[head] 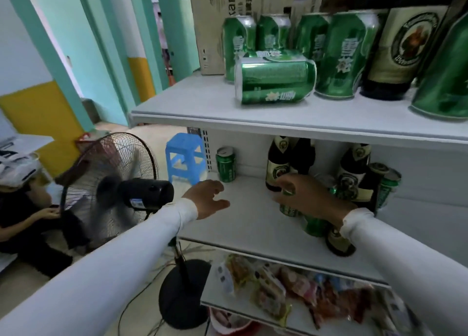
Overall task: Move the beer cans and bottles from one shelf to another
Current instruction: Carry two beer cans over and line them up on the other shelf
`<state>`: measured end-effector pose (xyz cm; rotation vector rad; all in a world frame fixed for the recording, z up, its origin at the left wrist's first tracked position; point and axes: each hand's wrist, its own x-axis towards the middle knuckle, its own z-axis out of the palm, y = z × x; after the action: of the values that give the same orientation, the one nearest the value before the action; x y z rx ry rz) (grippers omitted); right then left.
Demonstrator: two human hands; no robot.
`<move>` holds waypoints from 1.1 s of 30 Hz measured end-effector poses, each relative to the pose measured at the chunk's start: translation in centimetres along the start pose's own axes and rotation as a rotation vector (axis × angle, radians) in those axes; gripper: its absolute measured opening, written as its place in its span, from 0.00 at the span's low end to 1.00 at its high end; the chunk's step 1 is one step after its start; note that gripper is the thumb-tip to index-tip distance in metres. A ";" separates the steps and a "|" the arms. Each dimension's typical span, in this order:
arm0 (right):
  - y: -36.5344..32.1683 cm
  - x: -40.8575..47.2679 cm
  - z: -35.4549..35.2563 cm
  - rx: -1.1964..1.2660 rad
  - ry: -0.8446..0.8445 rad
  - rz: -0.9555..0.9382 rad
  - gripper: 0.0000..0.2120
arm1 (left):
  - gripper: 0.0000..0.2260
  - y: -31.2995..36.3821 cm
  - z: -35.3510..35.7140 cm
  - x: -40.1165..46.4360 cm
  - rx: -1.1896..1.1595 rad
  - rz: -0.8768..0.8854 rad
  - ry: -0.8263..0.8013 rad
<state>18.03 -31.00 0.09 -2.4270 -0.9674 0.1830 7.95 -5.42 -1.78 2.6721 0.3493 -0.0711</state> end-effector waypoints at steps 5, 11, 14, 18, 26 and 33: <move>1.1 -0.2 0.4 0.023 0.054 0.063 0.25 | 0.23 -0.9 -1.3 4.0 0.034 0.058 0.020; 0.6 -0.7 0.1 0.034 0.192 0.186 0.23 | 0.16 -2.6 -3.2 9.8 0.092 0.172 0.036; -0.2 -1.1 -0.1 0.019 0.231 0.238 0.19 | 0.17 -3.5 -3.8 11.8 0.140 0.238 0.034; -0.6 -1.5 0.1 -0.059 0.281 0.280 0.15 | 0.25 -4.5 -3.8 13.6 0.126 0.260 0.034; 0.0 -2.3 1.2 -0.140 0.305 0.342 0.19 | 0.29 -4.6 -2.8 15.9 0.115 0.241 0.062; 0.5 -1.5 1.2 -0.236 0.299 0.349 0.19 | 0.31 -3.6 -1.8 17.1 0.034 0.176 0.121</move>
<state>16.84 -31.83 -1.26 -2.7235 -0.4518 -0.1806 23.55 2.46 -3.46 2.7350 0.1508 0.1405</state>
